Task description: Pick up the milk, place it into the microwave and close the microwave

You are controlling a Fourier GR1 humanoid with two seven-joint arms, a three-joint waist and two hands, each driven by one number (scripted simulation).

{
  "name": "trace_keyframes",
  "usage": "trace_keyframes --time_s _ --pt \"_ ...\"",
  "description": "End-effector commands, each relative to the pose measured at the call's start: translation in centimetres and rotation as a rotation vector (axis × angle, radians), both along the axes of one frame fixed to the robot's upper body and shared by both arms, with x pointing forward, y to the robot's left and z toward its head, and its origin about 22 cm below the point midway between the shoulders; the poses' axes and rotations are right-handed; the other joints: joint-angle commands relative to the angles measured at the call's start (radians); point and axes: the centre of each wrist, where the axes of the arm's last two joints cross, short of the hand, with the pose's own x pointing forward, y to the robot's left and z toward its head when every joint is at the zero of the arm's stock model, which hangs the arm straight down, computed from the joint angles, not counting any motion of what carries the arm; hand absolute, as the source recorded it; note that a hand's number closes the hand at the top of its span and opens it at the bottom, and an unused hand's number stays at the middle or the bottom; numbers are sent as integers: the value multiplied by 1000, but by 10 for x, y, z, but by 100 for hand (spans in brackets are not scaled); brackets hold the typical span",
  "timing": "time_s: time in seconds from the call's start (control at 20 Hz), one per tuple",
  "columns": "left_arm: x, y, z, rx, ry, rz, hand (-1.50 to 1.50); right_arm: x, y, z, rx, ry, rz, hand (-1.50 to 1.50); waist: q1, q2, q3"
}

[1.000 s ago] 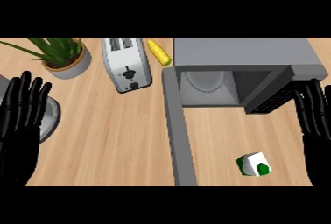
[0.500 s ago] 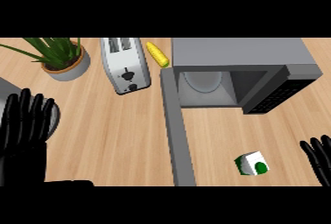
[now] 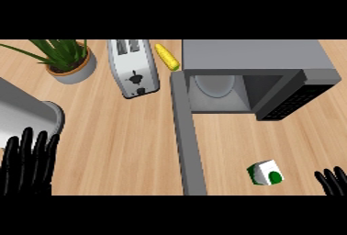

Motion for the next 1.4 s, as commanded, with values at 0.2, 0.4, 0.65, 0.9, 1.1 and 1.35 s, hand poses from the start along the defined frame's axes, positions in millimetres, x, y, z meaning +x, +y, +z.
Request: trace_keyframes --time_s 0.2,0.4,0.65,0.9,1.1,1.35 --pt "-19 -1 -1 -9 16 -9 -150 -4 -22 -48 28 59 -20 -150 3 2 0" --pt "-38 5 -31 -10 7 3 -150 1 -13 -63 36 73 -27 -150 8 1 0" --pt "-47 -5 -46 -1 1 2 -150 27 4 -90 12 90 -108 -150 10 2 0" --pt "-49 -3 -40 6 -4 -11 -150 39 -5 -137 5 91 -182 -150 13 3 1" --pt "-56 1 -36 -15 -9 6 -150 18 -34 -151 -32 125 -211 -150 8 2 0" --pt "-69 9 -37 -3 -7 -16 -150 63 -44 -177 -33 108 -236 -150 16 3 1"
